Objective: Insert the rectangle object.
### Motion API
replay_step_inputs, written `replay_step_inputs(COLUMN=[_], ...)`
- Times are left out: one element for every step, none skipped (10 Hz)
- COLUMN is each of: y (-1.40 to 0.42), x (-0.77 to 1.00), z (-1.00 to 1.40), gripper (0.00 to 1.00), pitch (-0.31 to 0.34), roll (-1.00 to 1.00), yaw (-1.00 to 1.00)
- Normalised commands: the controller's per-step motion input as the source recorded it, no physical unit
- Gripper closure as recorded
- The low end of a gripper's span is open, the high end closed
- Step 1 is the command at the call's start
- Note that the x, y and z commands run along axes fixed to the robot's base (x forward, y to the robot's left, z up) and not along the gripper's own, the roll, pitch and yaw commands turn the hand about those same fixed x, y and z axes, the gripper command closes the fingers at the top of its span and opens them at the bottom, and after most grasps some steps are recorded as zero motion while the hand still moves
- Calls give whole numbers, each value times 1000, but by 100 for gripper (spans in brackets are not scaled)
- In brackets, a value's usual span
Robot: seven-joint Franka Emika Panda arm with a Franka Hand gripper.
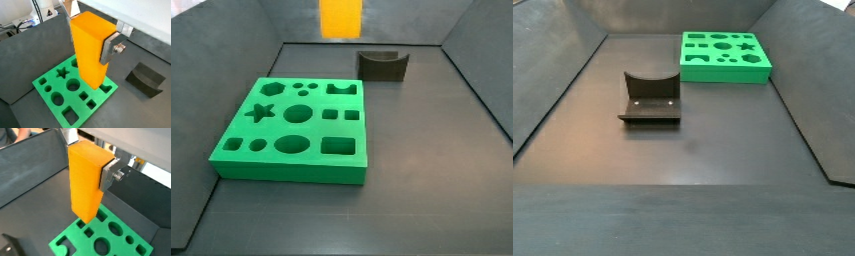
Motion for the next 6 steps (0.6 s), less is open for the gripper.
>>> replay_step_inputs(y=[-783,-880,-763,-449,-23,0], x=[137,49,86,151,40,20], z=[-903,-1000,-1000,-1000,-709,-529], gripper=[100,100,100,100,100,100], pitch=[-111,-36,0,16,0,0], roll=[17,53,0,0,0,-87], yaw=[-206,-103,-111,-94,-14,0])
